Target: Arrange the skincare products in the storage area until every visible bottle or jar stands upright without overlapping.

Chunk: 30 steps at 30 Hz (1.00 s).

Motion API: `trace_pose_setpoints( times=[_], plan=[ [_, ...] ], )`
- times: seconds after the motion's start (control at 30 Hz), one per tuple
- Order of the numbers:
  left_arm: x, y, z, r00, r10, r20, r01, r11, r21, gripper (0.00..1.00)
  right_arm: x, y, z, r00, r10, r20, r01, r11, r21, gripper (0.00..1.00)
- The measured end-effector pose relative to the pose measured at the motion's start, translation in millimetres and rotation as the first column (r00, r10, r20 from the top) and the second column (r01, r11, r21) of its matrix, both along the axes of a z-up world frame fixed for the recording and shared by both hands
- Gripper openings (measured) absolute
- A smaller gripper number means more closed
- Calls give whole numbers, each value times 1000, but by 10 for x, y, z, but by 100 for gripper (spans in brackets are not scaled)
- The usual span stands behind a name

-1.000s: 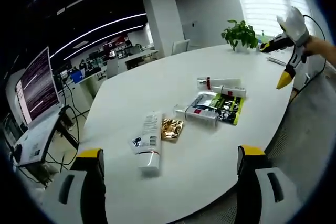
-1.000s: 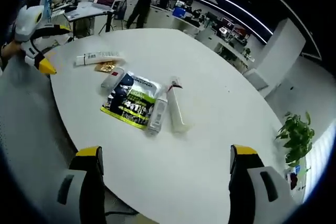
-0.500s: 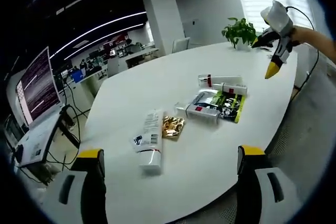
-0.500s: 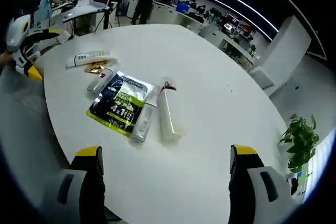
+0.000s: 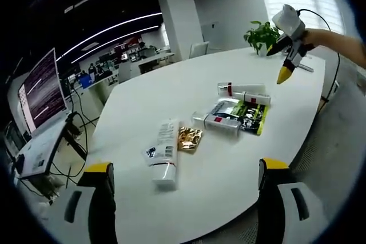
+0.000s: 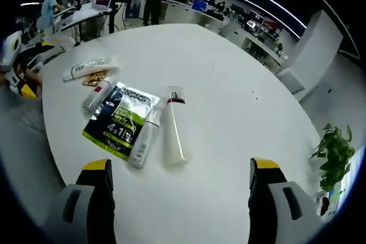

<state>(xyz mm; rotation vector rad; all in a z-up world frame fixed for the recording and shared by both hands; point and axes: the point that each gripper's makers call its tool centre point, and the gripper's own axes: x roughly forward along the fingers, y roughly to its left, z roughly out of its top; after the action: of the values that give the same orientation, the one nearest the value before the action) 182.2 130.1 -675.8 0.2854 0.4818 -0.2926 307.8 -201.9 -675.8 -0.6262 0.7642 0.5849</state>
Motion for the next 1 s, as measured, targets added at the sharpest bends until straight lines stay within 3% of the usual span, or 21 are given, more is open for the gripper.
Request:
trace_pose_setpoints(
  times=[0.73,0.87,1.0],
  plan=[
    [-9,-1,17,1000,15,7,-15,1000,-19,99,445,68,-200,995,43,-90,-49,996,-72,83],
    [-4,-14,16,1000,13,10,-13,1000,-23,99,491,69,-278,991,26,-133,-35,997,-68,69],
    [-6,-13,21,1000,12,11,-12,1000,-29,99,473,83,-359,987,29,-160,-42,996,-81,66]
  ],
)
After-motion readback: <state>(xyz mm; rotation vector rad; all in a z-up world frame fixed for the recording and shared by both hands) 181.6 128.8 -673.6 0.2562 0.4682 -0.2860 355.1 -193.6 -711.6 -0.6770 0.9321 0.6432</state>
